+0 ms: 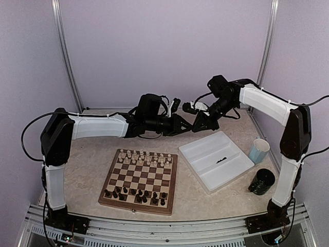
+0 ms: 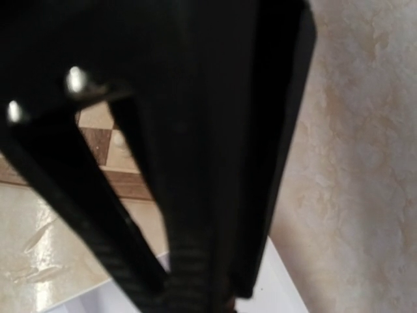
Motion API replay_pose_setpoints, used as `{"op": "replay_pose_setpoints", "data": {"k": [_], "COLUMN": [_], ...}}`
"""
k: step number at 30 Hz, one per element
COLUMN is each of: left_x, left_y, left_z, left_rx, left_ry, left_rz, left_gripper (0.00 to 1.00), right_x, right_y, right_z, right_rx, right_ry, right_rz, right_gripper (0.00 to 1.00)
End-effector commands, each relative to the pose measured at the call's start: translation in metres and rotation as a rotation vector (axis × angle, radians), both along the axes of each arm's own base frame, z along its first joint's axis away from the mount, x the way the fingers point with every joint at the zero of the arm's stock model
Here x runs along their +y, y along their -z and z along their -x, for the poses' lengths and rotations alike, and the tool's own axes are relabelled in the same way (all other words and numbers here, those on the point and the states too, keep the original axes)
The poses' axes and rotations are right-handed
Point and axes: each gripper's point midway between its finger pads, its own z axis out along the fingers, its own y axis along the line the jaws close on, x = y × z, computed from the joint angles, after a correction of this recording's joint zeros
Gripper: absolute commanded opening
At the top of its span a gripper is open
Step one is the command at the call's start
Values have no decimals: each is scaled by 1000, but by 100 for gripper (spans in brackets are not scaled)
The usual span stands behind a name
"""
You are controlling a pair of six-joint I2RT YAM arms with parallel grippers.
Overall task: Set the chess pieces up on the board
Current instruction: Pass from the right arm to the left, then pass from the left arm to the right
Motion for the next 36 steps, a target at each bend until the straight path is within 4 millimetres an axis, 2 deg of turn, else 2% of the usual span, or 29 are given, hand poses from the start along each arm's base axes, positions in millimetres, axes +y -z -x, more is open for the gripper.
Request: {"op": "replay_pose_setpoints", "data": {"k": [1, 3, 5, 8, 11, 14, 17, 20, 23, 30, 36], "left_x": [-9, -7, -4, 5, 13, 19, 22, 19, 12, -7, -14], "left_y": [-7, -9, -17, -30, -52, -70, -86, -97, -101, -99, -94], "left_z": [0, 0, -1, -4, -3, 0, 4, 5, 5, 7, 9], "left_rx": [-19, -31, -66, -134, -210, -265, -334, -392, -403, -402, -396], "left_ry": [27, 26, 13, -27, -65, -99, -144, -169, -167, -136, -123], "left_rz": [27, 28, 32, 38, 84, 150, 192, 199, 205, 204, 192], "left_gripper": [17, 14, 13, 12, 12, 11, 11, 11, 11, 11, 11], "right_x": [7, 7, 5, -2, -19, -38, -47, -47, -45, -34, -28], "right_y": [-25, -28, -36, -59, -91, -100, -88, -73, -67, -73, -79], "right_z": [5, 1, -4, -16, -31, -38, -33, -22, -14, -4, 4], "right_rx": [-32, -41, -39, 12, 195, 454, 734, 873, 933, 950, 952], "right_ry": [-8, 18, 52, 117, 211, 270, 279, 263, 261, 223, 199], "right_rz": [-50, -59, -95, -207, -429, -640, -743, -756, -756, -745, -740], "right_gripper": [12, 18, 32, 43, 45, 44, 42, 42, 45, 47, 46]}}
